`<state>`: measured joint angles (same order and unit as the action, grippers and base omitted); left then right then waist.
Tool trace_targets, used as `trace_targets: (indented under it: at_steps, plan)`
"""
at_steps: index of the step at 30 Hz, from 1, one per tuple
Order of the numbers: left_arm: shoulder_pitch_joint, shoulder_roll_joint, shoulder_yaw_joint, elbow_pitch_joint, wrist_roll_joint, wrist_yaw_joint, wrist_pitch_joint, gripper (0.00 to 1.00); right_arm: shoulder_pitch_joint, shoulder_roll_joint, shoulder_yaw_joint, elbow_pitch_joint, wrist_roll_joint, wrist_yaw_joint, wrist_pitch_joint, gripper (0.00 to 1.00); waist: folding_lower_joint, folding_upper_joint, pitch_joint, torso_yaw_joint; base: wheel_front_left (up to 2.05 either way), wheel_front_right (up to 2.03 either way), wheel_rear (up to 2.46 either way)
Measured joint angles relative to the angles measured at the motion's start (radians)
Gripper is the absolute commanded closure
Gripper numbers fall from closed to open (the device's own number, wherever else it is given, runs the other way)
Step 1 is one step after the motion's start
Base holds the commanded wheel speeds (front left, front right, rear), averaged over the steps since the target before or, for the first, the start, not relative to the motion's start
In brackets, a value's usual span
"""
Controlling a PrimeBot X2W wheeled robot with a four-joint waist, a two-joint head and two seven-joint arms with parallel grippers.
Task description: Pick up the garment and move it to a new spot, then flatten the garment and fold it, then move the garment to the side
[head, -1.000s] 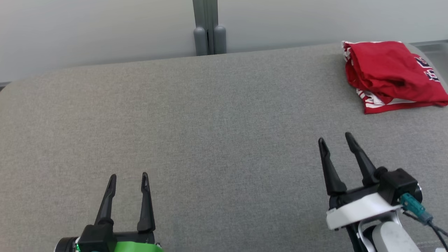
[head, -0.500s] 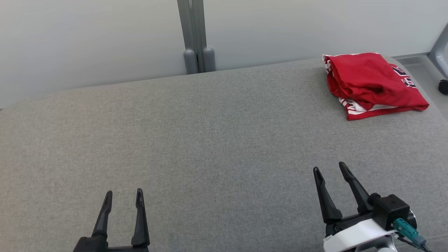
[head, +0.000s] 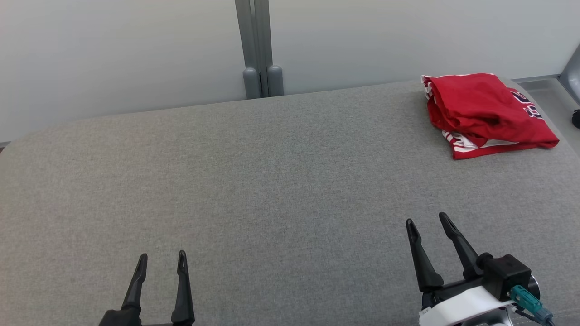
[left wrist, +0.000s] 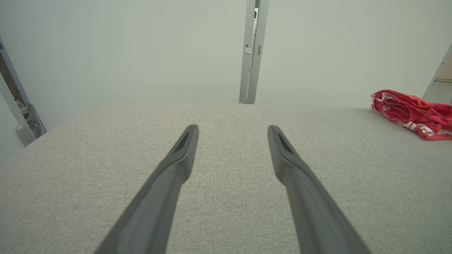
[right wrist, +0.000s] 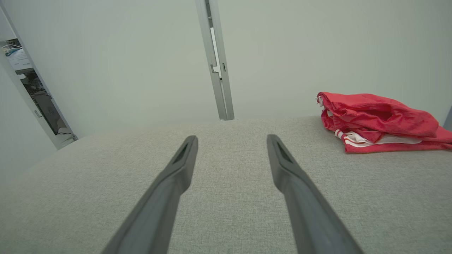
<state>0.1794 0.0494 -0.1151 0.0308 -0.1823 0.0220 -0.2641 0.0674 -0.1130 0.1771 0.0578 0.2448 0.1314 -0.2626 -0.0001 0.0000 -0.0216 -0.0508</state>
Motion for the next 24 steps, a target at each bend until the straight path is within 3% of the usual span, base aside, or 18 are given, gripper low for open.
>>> trace_targets:
  at_steps: [5, 6, 10, 24]
  plan:
    - [0.001, 0.0, 0.002, 0.007, -0.002, 0.012, 0.0, 0.0, 0.005, 0.0, 0.0, -0.004, 0.0, 0.0, 0.0, 0.0, 0.0, 0.0, 0.0, 0.0, 0.0, 0.0, 0.0]
    - [0.001, 0.0, 0.002, 0.013, -0.002, 0.014, 0.0, 1.0, 0.006, 0.0, 0.0, 0.002, 0.0, 0.0, 0.0, 1.0, 0.0, 0.0, 0.0, 0.0, 0.0, 0.0, 0.0]
    - [0.004, -0.001, -0.004, 0.044, -0.02, 0.013, 0.003, 1.0, 0.02, 0.006, 0.002, 0.034, 0.018, 0.0, 0.006, 1.0, 0.0, 0.0, 0.0, 0.001, 0.0, 0.0, 0.0]
    - [-0.028, 0.008, 0.017, 0.077, -0.3, -0.014, 0.057, 1.0, 0.003, 0.004, -0.03, 0.063, 0.283, 0.0, 0.059, 1.0, 0.0, 0.0, 0.003, 0.007, 0.0, 0.0, 0.0]
